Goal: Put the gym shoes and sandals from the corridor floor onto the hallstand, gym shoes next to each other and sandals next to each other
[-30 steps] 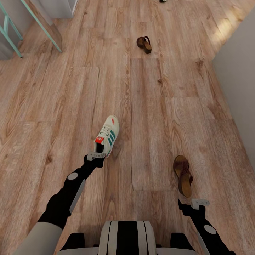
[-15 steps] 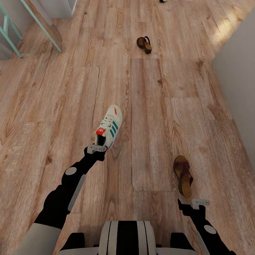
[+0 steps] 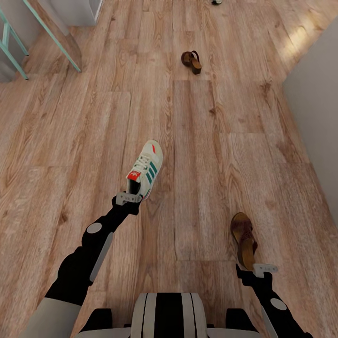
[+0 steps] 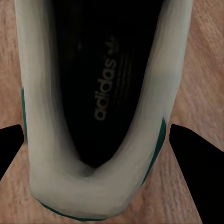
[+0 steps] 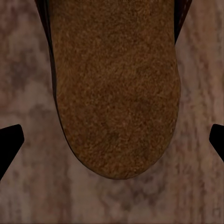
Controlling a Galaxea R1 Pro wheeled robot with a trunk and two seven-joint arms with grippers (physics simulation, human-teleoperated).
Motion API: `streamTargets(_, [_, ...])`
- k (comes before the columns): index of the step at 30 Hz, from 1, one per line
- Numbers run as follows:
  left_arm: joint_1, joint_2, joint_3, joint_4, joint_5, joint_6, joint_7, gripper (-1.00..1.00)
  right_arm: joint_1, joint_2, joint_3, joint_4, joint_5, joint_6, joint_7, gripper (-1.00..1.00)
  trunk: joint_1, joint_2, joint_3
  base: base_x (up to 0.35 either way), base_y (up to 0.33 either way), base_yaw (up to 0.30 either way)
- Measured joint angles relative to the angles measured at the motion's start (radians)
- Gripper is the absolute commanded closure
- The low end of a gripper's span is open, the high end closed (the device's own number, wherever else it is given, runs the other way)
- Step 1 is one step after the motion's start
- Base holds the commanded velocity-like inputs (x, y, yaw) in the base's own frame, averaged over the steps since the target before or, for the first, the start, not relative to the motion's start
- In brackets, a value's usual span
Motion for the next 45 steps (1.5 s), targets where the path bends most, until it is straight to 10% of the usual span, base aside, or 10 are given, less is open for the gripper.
streamTargets(45, [0.006,0.002,-0.005,-0.022,0.000,0.008,-0.002,1.00,0.000,0.000,-0.001,-0.002,0.001,0.002,0.000,-1.00,0.000,0.000,0.000,0.030,0.000,0.000])
